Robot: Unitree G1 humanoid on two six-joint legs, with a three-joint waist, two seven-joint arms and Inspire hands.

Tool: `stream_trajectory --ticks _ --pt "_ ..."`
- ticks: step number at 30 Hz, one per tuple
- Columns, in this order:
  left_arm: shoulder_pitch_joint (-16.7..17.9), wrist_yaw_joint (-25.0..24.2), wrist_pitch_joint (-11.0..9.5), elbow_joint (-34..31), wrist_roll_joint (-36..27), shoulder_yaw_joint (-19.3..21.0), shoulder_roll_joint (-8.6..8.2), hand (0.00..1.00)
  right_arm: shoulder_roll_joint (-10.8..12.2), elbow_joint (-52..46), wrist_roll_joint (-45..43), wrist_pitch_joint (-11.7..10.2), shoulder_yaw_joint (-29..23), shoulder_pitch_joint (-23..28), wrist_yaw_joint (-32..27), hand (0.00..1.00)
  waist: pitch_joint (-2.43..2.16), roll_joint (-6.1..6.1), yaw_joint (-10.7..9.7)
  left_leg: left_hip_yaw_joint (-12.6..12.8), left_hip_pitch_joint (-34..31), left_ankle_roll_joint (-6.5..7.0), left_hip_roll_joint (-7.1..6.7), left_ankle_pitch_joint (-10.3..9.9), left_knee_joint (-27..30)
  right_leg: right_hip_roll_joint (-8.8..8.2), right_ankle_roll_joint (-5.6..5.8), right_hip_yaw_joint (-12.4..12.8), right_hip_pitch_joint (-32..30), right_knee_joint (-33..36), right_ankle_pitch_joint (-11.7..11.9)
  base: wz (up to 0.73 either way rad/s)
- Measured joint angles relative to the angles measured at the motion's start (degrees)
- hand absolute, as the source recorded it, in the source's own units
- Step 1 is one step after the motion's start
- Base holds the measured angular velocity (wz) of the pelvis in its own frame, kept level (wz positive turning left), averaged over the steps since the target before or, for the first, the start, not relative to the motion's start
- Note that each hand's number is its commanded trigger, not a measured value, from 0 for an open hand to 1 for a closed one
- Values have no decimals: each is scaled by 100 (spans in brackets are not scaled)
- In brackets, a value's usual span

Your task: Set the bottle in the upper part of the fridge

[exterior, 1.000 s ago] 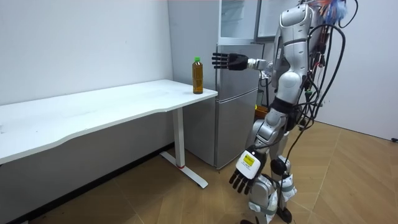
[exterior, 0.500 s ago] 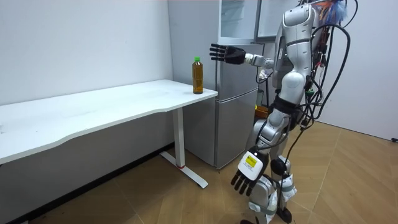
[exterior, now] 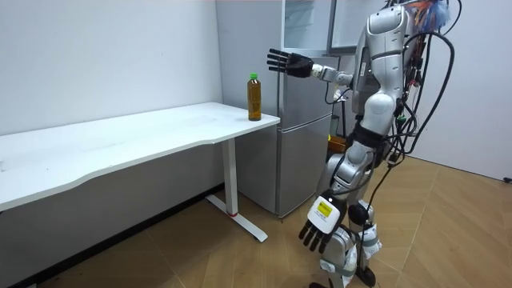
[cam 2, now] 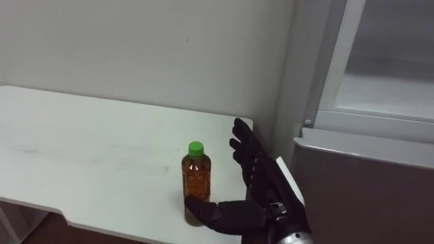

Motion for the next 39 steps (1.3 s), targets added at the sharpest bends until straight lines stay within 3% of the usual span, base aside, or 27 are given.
stream_trajectory --ticks 12,15,18,26,39 --pt "-294 27 57 -1 68 -95 53 0 2 987 184 -210 396 -666 -718 0 36 90 101 -71 -291 8 -4 24 121 -13 -17 -64 -225 70 11 3" --pt "-401 28 141 0 69 -94 50 0 14 1188 230 -205 401 -796 -834 0 -1 66 184 -74 -387 18 -9 47 115 -29 -18 -74 -336 116 11 0" --pt "-431 30 270 39 69 -97 41 0 44 1604 208 -191 402 -1062 -909 0 5 80 194 -76 -465 34 -31 79 102 -55 -17 -72 -440 161 11 0" --pt "-440 33 370 32 65 -220 36 0 211 2409 212 -170 401 -1390 -834 0 54 183 303 -95 -675 76 -59 136 167 -105 -10 -170 -631 166 57 4" --pt "-693 -5 371 33 63 -535 24 0 275 2959 416 -169 613 -1800 -888 0 53 202 334 -162 -849 78 -71 155 168 -118 -11 -295 -718 182 62 4"
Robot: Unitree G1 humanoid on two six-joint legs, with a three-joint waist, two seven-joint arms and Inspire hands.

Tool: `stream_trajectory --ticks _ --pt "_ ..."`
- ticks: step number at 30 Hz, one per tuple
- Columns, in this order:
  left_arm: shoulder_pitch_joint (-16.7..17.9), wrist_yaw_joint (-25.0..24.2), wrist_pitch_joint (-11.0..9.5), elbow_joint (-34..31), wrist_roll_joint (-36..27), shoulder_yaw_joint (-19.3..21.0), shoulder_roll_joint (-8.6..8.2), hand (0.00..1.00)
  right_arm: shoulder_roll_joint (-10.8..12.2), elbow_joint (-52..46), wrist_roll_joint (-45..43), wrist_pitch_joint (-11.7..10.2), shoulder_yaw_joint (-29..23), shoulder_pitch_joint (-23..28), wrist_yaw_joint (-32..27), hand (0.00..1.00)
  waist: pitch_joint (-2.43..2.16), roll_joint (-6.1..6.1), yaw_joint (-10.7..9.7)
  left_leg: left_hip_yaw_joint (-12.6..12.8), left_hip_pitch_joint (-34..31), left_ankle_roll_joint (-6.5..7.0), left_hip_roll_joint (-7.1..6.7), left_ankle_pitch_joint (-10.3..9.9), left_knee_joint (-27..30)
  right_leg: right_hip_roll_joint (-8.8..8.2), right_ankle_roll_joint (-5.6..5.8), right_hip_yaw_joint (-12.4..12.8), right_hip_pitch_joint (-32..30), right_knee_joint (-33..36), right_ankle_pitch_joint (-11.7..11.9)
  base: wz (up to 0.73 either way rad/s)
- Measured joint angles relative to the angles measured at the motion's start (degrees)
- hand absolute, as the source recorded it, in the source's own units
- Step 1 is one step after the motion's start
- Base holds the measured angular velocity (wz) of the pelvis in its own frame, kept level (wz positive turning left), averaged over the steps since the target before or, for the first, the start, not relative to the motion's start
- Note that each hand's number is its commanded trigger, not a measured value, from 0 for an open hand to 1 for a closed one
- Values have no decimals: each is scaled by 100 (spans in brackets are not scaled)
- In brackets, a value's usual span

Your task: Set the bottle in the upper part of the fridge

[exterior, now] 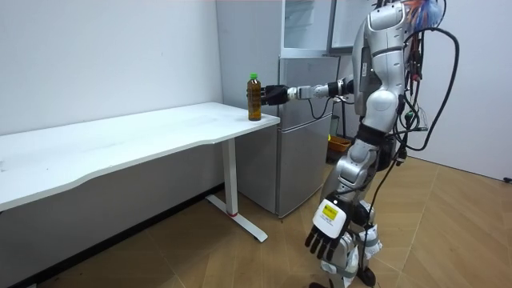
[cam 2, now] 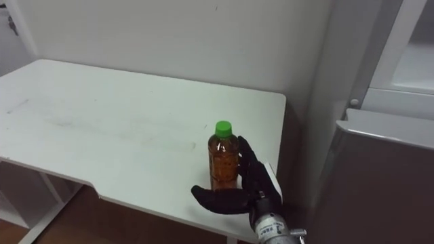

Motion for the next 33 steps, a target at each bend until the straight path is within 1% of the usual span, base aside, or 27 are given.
stream_trajectory --ticks 3,5,7,11,16,20,23,24,25,28,33 --pt "16 -18 15 4 0 0 0 0 -5 36 -4 0 -1 -2 -93 0 1 2 7 -15 -13 -1 -1 1 8 -7 0 -55 1 0 0 4" --pt "30 -22 14 9 0 -1 -12 0 -21 61 -17 0 -6 -4 -175 0 3 7 44 -18 -9 -1 -2 2 14 -8 0 -54 1 0 0 0" --pt "36 -68 17 7 0 -1 -21 0 -65 174 -32 0 -5 -43 -229 0 4 7 129 -21 -9 -1 -1 3 3 -9 0 -56 -3 0 0 0" --pt "50 -74 102 9 -4 -9 -22 0 -65 215 -34 8 2 -54 -247 0 5 7 177 -37 -11 -2 -3 12 1 -9 0 -64 -9 2 0 0" --pt "31 -66 106 4 -36 -76 -24 0 -77 214 -34 11 4 -59 -376 0 5 3 274 -35 -127 11 -17 52 1 -46 0 -77 -167 95 -1 1" --pt "40 -63 108 14 -35 -135 -29 0 -94 215 -34 10 -2 -60 -483 0 8 3 276 -80 -197 30 -53 80 7 -76 1 -110 -208 103 -1 7" --pt "41 -59 117 16 -29 -132 -29 0 -94 253 -33 9 0 -66 -548 0 25 6 283 -100 -214 37 -65 84 16 -83 2 -110 -205 114 -1 1" --pt "40 -58 114 16 -29 -135 -29 0 -91 418 -34 7 6 -151 -581 0 42 13 281 -115 -218 37 -69 86 24 -83 2 -107 -206 124 -1 6" --pt "39 -58 109 17 -30 -143 -30 0 -84 671 -28 5 6 -270 -607 0 48 17 282 -140 -218 37 -80 97 22 -86 3 -109 -207 129 -2 6" --pt "48 -54 115 21 -30 -252 -31 0 -83 1029 -19 -10 1 -436 -688 0 52 19 298 -141 -236 39 -80 110 21 -89 4 -110 -241 134 -2 2" --pt "38 9 120 12 -41 -417 -29 0 -76 1114 0 -11 3 -559 -861 0 51 18 286 -175 -293 33 -86 132 21 -90 3 -143 -294 143 -2 4"
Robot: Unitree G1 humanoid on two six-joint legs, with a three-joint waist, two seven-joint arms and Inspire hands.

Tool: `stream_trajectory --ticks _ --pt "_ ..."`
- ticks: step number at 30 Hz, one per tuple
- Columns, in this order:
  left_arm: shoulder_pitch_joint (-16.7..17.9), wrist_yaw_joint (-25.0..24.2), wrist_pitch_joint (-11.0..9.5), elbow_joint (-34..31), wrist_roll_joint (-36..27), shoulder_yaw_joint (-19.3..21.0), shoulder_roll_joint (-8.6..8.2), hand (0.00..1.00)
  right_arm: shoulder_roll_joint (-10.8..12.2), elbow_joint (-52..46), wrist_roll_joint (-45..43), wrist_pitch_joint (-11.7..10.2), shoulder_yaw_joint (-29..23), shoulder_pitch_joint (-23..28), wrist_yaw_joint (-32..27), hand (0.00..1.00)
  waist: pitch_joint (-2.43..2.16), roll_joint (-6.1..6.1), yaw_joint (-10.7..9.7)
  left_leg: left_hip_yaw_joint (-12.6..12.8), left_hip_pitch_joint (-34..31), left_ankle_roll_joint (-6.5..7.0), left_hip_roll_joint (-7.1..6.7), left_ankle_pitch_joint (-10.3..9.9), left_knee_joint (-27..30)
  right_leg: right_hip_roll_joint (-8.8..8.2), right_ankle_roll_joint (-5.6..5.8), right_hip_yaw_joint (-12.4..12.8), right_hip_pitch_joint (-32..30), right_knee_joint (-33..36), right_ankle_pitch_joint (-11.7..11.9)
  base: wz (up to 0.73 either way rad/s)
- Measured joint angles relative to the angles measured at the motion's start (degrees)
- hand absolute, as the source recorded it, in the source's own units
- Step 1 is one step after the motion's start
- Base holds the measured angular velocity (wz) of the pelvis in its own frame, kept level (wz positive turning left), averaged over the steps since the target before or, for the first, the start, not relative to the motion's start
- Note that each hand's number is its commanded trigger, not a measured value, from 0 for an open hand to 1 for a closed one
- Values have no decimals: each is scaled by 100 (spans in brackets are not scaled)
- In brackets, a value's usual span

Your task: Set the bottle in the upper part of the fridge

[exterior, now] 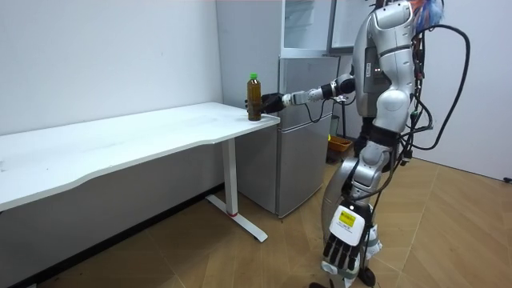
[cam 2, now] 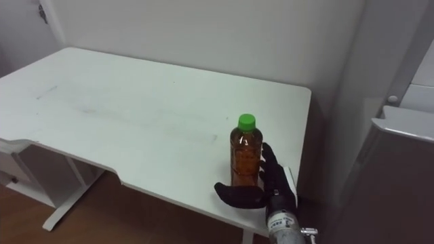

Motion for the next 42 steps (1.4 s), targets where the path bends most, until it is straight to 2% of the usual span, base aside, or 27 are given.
stream_trajectory --ticks 9,18,32,42 --pt "-128 58 12 4 4 -42 0 0 -18 79 199 -7 -6 -54 -40 0 -3 -5 -4 -10 2 5 -6 10 9 -16 0 -45 14 0 0 0" --pt "-120 60 96 7 -60 -49 -1 0 -21 103 212 -13 -6 -54 -38 0 -1 0 -1 -34 13 2 -8 26 10 -22 0 -93 32 18 1 0" --pt "-107 60 98 0 -73 -40 -1 0 -10 101 193 -4 -6 -62 -61 0 -4 3 5 -34 13 3 -9 27 8 -25 -1 -80 27 36 1 0" --pt "-100 51 85 2 -174 -36 -1 0 -5 99 172 20 -7 -450 -50 0 -4 -3 7 -19 72 20 -12 40 14 -75 8 -74 28 137 -5 0"
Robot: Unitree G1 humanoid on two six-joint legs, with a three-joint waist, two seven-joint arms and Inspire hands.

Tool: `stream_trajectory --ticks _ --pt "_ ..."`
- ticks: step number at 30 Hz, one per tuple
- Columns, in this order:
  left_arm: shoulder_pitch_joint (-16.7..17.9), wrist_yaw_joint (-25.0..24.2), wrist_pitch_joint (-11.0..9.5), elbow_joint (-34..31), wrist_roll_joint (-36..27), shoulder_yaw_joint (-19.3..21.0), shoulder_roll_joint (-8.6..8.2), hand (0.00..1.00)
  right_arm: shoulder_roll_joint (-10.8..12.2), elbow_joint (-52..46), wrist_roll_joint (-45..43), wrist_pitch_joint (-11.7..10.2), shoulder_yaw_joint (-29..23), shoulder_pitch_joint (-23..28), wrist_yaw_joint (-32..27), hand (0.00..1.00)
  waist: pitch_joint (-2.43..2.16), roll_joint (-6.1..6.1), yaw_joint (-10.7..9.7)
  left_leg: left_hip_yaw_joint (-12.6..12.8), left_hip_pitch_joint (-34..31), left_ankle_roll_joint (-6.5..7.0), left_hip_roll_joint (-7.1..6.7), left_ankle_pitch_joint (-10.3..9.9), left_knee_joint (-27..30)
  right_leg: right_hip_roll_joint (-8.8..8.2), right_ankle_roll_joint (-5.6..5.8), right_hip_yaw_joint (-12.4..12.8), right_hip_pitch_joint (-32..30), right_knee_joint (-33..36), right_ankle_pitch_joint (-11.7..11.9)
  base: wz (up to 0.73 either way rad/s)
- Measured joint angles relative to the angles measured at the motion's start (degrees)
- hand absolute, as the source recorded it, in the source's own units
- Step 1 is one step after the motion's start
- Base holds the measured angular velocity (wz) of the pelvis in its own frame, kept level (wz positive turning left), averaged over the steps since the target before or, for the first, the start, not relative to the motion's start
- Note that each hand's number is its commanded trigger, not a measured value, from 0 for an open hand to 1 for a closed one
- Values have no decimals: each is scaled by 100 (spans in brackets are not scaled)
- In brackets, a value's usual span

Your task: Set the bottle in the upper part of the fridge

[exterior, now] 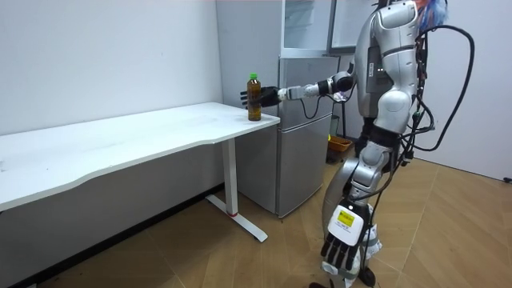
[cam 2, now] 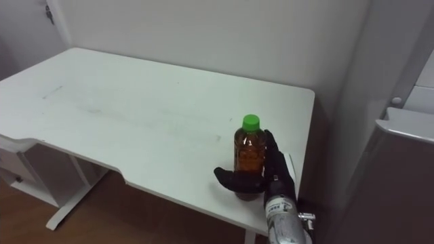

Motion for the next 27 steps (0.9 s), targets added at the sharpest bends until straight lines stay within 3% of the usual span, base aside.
stream_trajectory --ticks 27 --pt "6 -41 10 35 -110 -55 20 0 11 -158 -12 0 2 -3 -171 0 -19 -62 -6 -14 -68 17 -10 12 114 -13 -4 -7 -24 43 -6 0"
